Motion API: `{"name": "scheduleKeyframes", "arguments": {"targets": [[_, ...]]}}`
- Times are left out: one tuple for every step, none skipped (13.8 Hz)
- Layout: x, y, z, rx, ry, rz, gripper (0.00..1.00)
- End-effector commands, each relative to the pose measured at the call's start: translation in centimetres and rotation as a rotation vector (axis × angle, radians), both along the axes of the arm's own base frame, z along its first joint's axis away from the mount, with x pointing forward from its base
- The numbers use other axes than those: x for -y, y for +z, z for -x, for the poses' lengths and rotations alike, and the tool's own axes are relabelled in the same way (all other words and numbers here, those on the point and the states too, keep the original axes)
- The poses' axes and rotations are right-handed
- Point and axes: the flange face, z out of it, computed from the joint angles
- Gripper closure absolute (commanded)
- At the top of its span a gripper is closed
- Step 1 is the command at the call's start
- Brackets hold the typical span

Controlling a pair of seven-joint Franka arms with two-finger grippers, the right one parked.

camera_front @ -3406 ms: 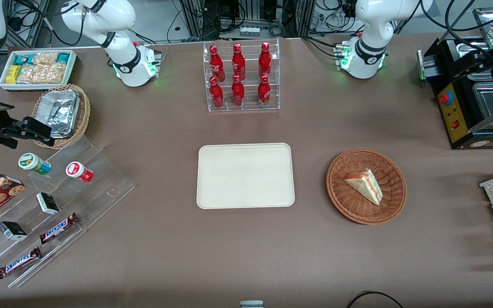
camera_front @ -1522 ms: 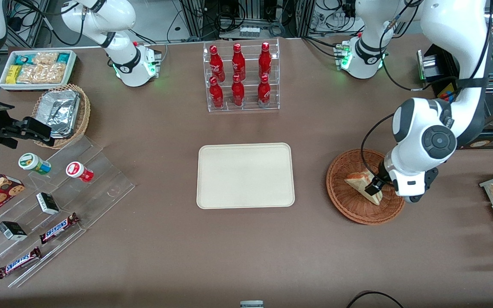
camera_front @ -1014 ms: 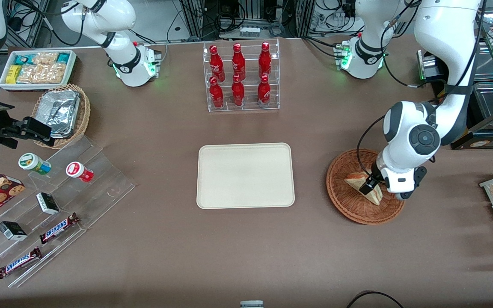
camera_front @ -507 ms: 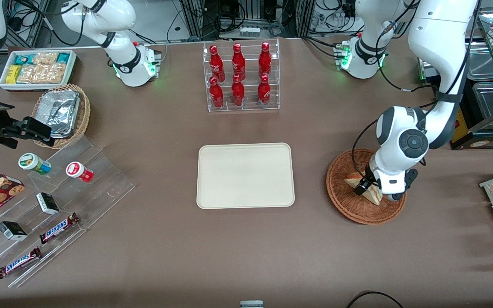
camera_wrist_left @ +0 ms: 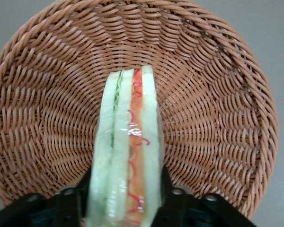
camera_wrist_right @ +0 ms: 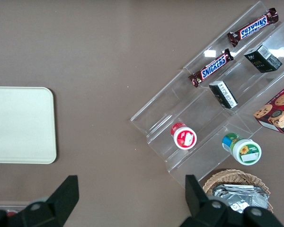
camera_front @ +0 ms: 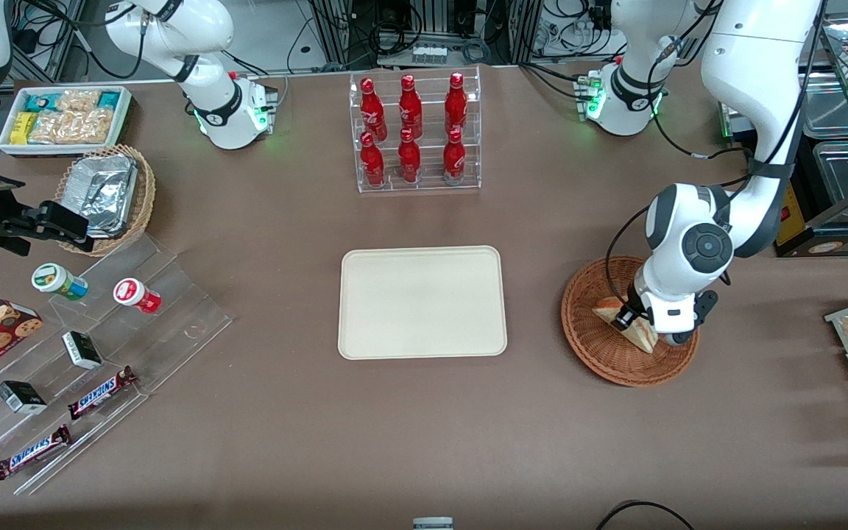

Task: Place sandwich from basket to tray
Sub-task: 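Lower the left gripper and close it on the wrapped sandwich, then lift the sandwich and carry it over the cream tray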

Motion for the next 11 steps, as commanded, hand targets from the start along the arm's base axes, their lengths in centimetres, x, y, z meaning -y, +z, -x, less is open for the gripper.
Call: {"name": "scheduleKeyframes", "arguments": {"targets": [[0.1, 0.2, 0.0, 0.021, 0.009, -0.015, 1.0], [0.1, 0.4, 0.0, 0.024, 0.009, -0.014, 1.0], [0.1, 0.8, -0.2, 0.03, 0.01, -0.013, 1.0], [0.1, 1.4, -0.5, 0.04, 0.01, -0.011, 1.0], [0.1, 2.4, -1.1, 0.053, 0.011, -0.01, 1.0], [0.1, 3.7, -1.2, 0.046, 0.011, -0.014, 1.0], [0.3, 5.5, -1.6, 0.03, 0.006, -0.022, 1.0], [0.7, 7.9, -2.3, 0.003, 0.001, -0.034, 1.0], [1.3, 10.4, -3.1, -0.028, -0.004, -0.041, 1.0], [3.2, 13.6, -3.5, -0.075, -0.03, -0.051, 1.0], [4.2, 15.8, -3.7, -0.099, -0.034, -0.048, 1.0]]}}
